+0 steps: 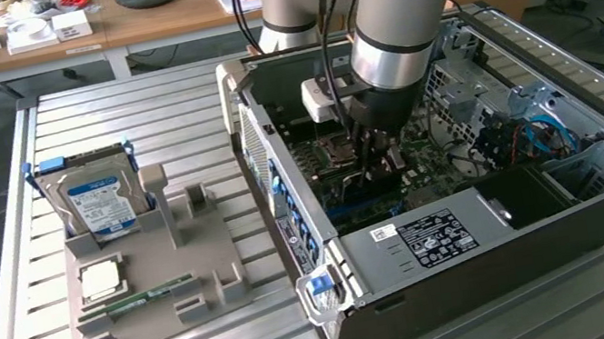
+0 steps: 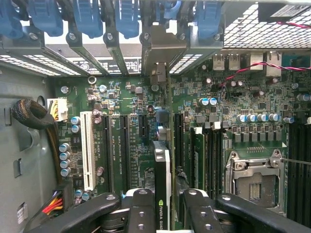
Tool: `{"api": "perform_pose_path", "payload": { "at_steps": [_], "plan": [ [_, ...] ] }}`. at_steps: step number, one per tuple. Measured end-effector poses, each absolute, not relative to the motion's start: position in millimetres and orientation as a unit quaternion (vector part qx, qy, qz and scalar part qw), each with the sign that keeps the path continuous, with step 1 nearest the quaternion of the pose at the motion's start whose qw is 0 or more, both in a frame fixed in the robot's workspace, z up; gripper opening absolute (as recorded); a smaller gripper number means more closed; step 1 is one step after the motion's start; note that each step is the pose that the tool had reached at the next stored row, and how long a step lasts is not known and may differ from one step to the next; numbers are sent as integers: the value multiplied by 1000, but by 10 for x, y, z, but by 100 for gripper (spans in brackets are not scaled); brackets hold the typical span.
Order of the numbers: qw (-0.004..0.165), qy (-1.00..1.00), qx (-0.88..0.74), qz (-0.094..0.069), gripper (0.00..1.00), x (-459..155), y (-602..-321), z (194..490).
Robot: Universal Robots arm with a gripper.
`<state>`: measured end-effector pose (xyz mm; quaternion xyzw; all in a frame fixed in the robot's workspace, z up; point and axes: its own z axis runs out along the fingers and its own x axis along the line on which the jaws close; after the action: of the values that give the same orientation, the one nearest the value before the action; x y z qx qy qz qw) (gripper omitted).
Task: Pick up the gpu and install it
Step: 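Insert the gpu into the slot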
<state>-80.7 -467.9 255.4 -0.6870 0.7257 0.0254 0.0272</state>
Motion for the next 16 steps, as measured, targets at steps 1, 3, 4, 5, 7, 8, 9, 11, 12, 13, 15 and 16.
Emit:
{"api": "perform_pose_path", "payload": {
  "at_steps": [1,3,4,5,7,8,9,11,12,13,15,16],
  "plan": [
    [27,726,-687,25,27,-807,-4679,2554],
    [27,726,-687,25,27,-807,-4679,2554],
    [27,726,-687,25,27,-807,-4679,2554],
    [27,726,-687,25,27,-807,-4679,2554],
    [27,726,-687,25,27,-807,-4679,2554],
    [27,726,-687,26,27,-807,-4681,2553],
    [28,726,-687,26,27,-808,-4684,2552],
    [28,726,-687,26,27,-809,-4690,2549],
    [28,726,-687,27,27,-810,-4692,2546],
    [29,726,-687,27,27,-810,-4692,2545],
    [29,726,-687,27,27,-811,-4692,2545],
    [29,726,-687,27,27,-811,-4693,2545]
  ]
}}
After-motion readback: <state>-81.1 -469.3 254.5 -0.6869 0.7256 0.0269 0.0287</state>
